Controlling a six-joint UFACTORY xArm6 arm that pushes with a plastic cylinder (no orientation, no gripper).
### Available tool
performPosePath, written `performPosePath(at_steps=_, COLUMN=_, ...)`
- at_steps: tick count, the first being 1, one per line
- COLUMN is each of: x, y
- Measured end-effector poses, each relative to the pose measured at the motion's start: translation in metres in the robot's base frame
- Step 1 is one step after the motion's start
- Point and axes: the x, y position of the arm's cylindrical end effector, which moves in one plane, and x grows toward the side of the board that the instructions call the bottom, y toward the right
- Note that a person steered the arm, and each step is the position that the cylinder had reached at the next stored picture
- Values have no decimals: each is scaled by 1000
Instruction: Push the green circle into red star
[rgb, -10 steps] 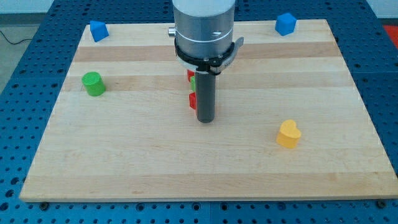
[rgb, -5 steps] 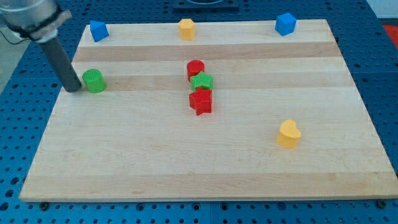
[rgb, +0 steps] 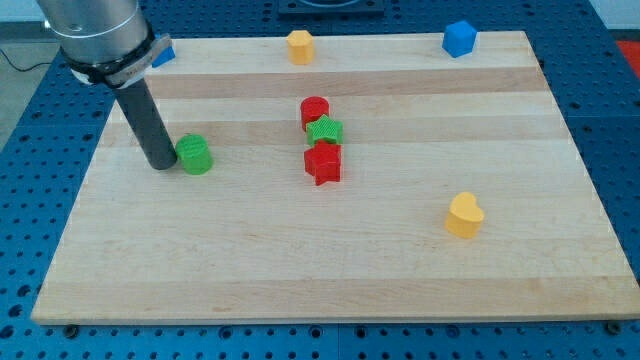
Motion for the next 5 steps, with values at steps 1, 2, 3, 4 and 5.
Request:
performPosePath(at_steps=1, x=-26, y=-12)
performPosePath(at_steps=2, x=-17, y=10)
performPosePath(at_steps=3, x=23, y=53)
performPosePath(at_steps=4, x=39, y=72)
performPosePath(at_steps=5, x=19, y=55)
